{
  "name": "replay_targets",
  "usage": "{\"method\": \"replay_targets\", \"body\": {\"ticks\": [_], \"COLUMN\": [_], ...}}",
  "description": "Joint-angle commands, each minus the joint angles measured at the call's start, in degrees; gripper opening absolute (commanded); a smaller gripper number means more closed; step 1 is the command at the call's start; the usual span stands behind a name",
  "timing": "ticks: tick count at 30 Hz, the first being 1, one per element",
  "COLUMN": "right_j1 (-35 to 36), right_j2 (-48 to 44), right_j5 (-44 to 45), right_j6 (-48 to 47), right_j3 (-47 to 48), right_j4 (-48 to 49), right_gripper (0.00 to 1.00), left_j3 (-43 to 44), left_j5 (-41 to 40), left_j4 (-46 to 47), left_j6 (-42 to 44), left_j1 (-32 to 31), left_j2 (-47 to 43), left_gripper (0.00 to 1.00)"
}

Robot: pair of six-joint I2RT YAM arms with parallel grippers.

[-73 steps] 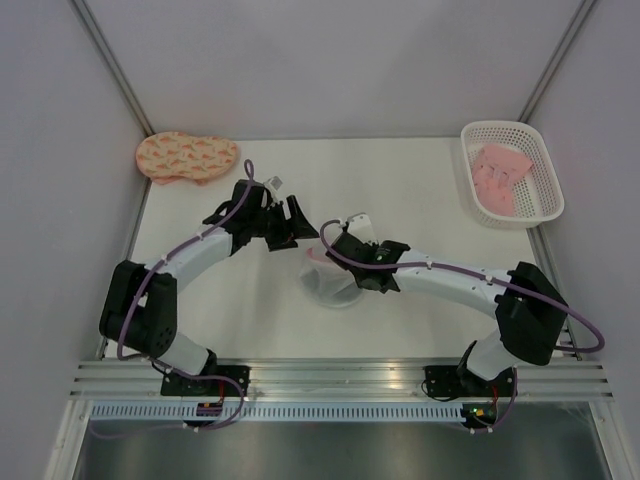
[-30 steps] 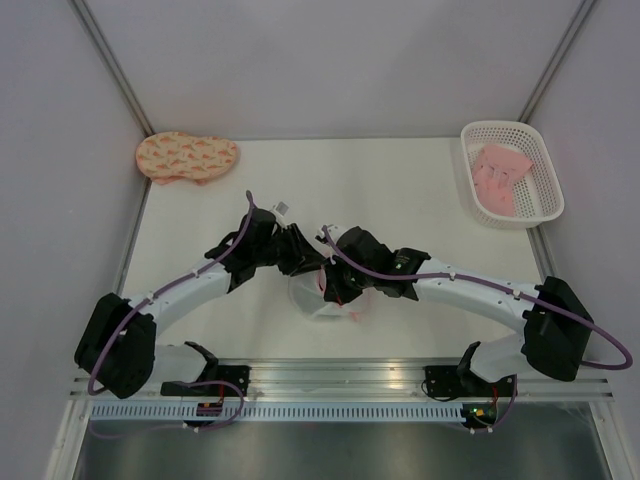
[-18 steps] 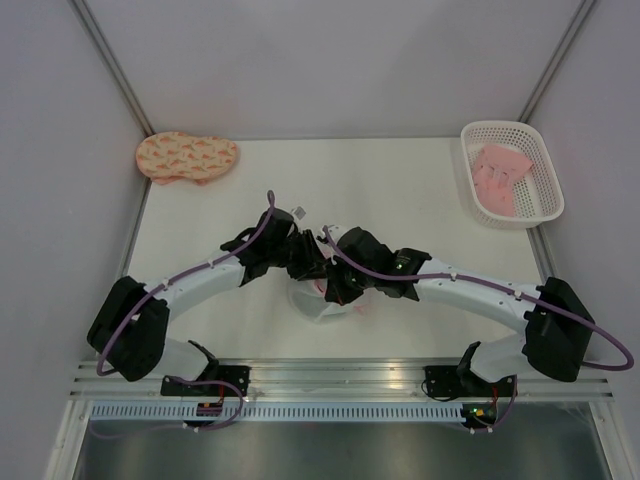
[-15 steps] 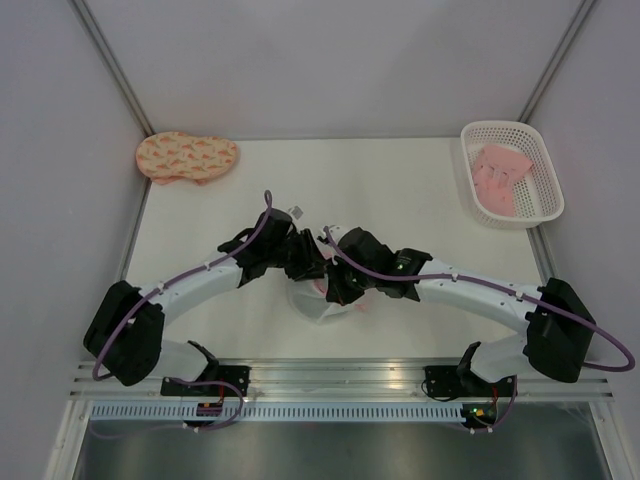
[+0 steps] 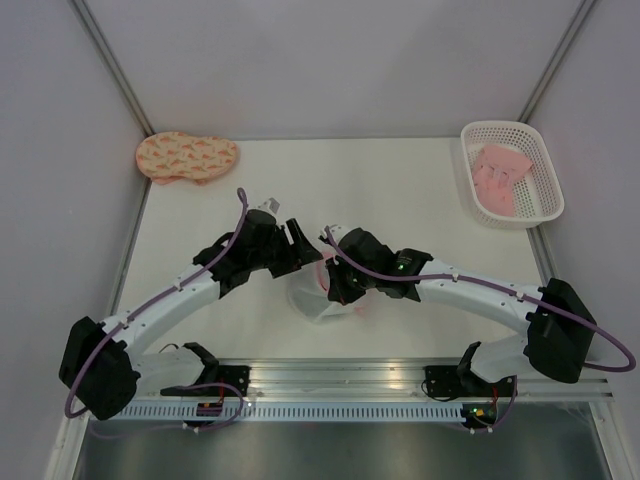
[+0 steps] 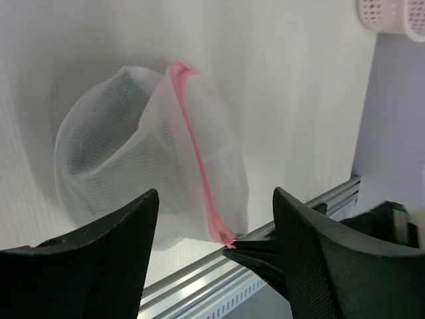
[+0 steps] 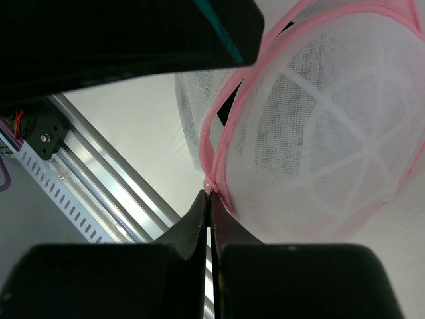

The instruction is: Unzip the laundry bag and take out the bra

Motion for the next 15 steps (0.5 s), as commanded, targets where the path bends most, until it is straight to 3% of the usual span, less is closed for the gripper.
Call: {"method": "replay_targets", "body": {"ticks": [1,10,13,15], "right_j1": [-0.03,0.06,0.06,0.06], "right_j2": [-1.21,-1.30,-1.30,-1.39], "right_j5": [0.54,-0.34,-0.34,-0.25], "right_j6": [-0.23,-0.23,-0.41,-0.41], "right_j3": [0.15,-0.55,-0.55,-0.64], "right_j4": [0.94,1.47,1.38,0.95], "right_gripper": [0.01,0.00,0.00,0.00], "left_j3": [-1.42,-0.65,0.76,0.85], "left_j5": [1.95,5.47,5.56,5.30], "left_j4": [-3.12,3.56,4.18,4.88], "left_j6": [-1.17,-3.63,-3.54,-3.63], "left_j1": [-0.71,-2.81,-3.43,-3.43], "left_j2": [3.58,8.68,10.62,11.32], "left_gripper": [0.74,0.71,0.54,0.28]}}
